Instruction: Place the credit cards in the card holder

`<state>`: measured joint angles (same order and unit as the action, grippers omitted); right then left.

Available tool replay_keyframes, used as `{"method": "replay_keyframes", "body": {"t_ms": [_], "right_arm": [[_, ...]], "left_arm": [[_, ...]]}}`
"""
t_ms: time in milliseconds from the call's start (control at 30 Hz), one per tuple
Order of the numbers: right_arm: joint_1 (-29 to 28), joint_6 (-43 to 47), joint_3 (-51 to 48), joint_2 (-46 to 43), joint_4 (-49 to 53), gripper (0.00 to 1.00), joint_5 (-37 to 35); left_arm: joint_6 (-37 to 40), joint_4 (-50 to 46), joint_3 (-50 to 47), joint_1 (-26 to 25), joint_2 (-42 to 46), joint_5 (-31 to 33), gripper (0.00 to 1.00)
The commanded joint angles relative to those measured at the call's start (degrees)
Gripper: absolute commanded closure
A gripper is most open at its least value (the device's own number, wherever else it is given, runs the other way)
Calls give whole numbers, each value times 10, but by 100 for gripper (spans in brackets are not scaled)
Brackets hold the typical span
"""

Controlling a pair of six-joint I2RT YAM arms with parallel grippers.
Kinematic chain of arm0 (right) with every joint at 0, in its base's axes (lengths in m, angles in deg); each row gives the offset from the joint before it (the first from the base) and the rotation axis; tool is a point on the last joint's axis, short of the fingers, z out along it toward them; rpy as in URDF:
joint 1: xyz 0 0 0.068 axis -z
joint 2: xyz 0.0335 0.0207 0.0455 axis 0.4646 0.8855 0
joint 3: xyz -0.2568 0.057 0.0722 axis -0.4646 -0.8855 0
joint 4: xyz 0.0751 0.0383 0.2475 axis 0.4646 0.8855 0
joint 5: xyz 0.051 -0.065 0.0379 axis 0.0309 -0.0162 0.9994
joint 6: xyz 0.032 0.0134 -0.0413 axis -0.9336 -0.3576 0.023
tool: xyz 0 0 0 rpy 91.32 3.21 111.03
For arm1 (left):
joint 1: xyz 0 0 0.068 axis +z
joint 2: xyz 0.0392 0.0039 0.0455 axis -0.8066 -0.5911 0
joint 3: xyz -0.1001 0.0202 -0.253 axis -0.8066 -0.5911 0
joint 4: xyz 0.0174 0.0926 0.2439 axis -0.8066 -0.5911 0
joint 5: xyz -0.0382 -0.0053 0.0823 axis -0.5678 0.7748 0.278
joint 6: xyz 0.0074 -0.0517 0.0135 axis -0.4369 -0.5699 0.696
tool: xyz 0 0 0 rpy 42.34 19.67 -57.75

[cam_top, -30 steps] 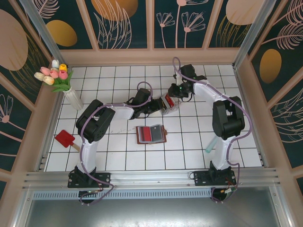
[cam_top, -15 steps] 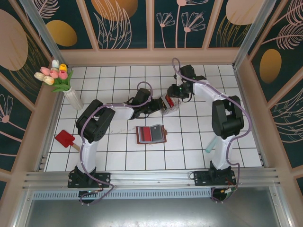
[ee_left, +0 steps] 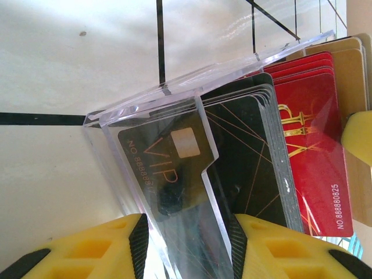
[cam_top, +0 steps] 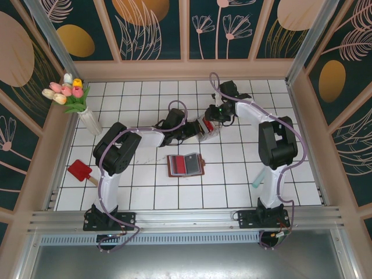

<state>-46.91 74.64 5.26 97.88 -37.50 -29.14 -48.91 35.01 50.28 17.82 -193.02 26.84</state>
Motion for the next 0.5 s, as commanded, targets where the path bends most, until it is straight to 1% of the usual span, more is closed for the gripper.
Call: {"method": "replay_keyframes", "body": {"t_ms": [0, 67, 467], "right_arm": [[-4, 1, 14, -21, 12, 70, 10], [-4, 1, 15, -24, 15, 73, 11], [-4, 1, 12, -35, 18, 73, 19]], "left_arm": [[11, -43, -13, 0, -10, 1, 57], [12, -42, -12, 1, -10, 0, 57], [12, -42, -14, 0, -10, 0, 57]]}}
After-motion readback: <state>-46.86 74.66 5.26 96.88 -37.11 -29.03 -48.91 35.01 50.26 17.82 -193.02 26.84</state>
